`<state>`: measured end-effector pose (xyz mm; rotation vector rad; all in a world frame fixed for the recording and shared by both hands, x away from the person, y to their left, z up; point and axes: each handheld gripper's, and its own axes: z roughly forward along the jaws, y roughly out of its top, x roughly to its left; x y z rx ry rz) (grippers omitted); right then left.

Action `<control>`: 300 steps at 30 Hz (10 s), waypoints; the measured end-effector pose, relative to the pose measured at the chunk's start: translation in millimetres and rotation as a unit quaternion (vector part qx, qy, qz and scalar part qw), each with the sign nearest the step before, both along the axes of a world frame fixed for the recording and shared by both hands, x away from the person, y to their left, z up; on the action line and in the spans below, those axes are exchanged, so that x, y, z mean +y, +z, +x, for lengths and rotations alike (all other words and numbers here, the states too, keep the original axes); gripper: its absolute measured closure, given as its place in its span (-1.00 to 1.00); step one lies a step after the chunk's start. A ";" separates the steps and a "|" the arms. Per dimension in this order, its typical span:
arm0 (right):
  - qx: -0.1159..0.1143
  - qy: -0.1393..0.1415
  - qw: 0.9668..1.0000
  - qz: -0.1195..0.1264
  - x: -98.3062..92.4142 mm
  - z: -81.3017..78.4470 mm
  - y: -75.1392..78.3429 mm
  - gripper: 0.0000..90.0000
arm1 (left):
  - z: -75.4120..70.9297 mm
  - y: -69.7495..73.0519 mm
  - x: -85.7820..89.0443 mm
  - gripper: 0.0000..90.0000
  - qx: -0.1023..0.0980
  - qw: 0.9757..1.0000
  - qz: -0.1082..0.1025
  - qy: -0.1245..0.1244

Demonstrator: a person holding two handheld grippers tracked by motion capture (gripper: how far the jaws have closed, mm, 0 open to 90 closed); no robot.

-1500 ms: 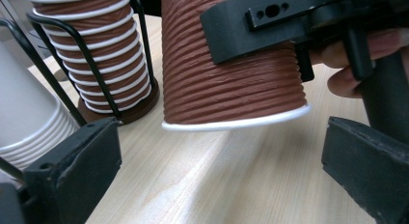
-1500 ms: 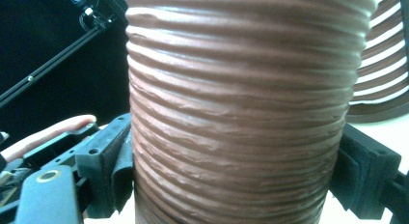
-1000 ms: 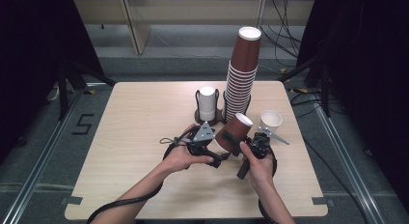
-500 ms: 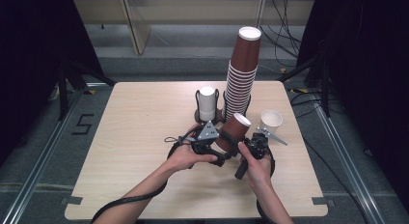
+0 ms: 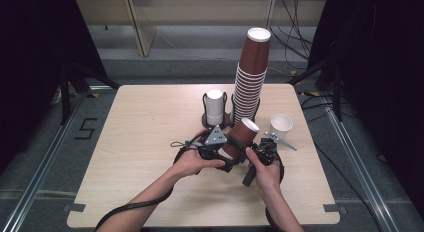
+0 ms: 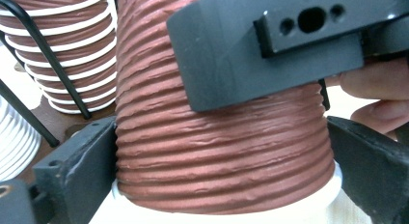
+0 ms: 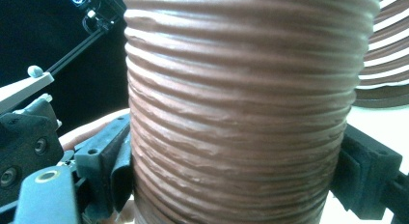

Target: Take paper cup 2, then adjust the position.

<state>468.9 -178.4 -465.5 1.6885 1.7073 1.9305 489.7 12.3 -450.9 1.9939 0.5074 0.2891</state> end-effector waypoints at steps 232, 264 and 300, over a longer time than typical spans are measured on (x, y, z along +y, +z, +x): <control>-0.137 0.492 0.733 -0.450 52.5 27.6 40.4 -0.54 | -5.0 51.4 38.5 -0.77 -0.022 0.895 0.382 -0.229; -0.159 0.465 0.754 -0.436 25.8 26.1 35.2 -0.51 | 1.4 45.3 54.4 -1.00 -0.019 0.929 0.323 -0.180; -0.180 0.381 0.814 -0.400 -12.6 29.6 30.2 -0.51 | -0.7 41.1 64.2 -1.00 -0.033 0.962 0.232 -0.144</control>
